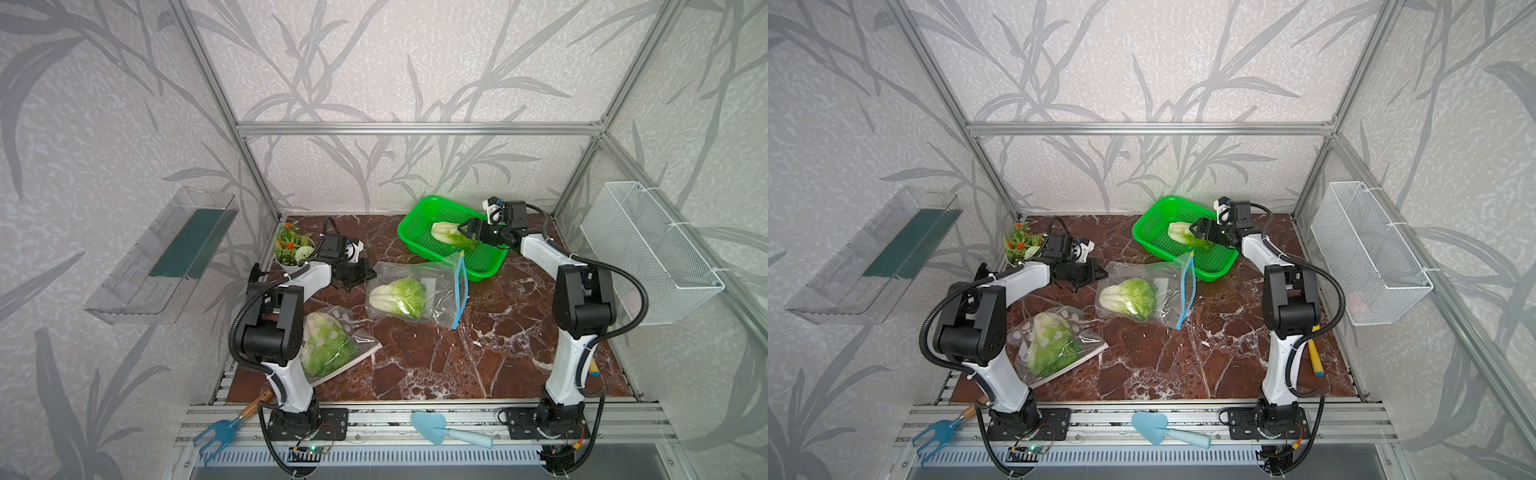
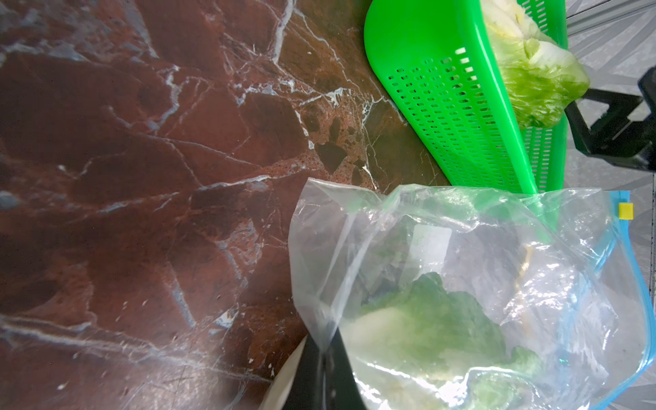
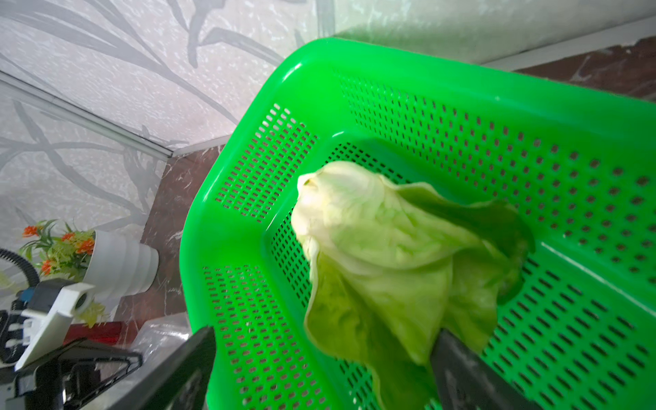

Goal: Open the zip-top bag and take out the chinese cabbages
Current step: Place the Chinese cabbage in the basket, then pick up the Chinese cabbage from the zipper food storage bag.

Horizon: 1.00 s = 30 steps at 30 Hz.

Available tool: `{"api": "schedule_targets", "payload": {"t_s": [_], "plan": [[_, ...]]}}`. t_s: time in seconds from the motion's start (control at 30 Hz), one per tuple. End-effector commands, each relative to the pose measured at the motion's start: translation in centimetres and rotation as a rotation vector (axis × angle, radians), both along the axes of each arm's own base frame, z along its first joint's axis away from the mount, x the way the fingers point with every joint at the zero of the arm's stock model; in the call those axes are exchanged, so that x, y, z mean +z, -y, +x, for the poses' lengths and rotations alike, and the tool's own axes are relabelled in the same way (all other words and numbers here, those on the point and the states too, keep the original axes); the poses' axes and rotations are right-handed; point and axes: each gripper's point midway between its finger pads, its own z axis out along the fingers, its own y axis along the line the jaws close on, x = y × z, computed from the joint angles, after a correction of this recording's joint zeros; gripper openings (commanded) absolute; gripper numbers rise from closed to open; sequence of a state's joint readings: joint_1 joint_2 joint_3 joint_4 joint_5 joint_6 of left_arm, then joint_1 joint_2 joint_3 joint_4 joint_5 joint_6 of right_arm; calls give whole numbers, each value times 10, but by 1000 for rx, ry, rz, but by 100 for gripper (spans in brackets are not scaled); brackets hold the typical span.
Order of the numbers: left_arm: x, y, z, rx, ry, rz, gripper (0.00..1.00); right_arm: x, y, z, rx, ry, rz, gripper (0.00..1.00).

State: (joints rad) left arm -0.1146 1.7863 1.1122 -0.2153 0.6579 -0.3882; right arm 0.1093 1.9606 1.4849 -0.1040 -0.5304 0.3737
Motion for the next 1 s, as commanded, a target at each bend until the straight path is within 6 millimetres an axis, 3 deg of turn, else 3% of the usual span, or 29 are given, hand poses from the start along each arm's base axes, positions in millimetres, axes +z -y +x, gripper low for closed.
{"api": "schedule_targets", "payload": {"t_s": [0.0, 0.23, 0.37, 0.47, 0.53, 0.67, 0.97], "plan": [[16, 1, 9, -11, 47, -16, 0, 53, 3, -31, -3, 64, 1, 91], [16, 1, 11, -7, 48, -18, 0, 57, 20, -107, -74, -13, -13, 76], [15, 2, 11, -7, 46, -24, 0, 54, 27, -149, -108, -28, 11, 61], [14, 2, 11, -6, 45, -25, 0, 43, 19, -176, -89, -61, 72, 49], [13, 2, 12, -6, 45, -27, 0, 35, 1, -193, -39, -92, 117, 44], [13, 2, 12, -5, 44, -28, 0, 21, -24, -216, 19, -137, 144, 34], [11, 2, 11, -5, 44, -24, 0, 7, -38, -228, 60, -175, 155, 26]]}}
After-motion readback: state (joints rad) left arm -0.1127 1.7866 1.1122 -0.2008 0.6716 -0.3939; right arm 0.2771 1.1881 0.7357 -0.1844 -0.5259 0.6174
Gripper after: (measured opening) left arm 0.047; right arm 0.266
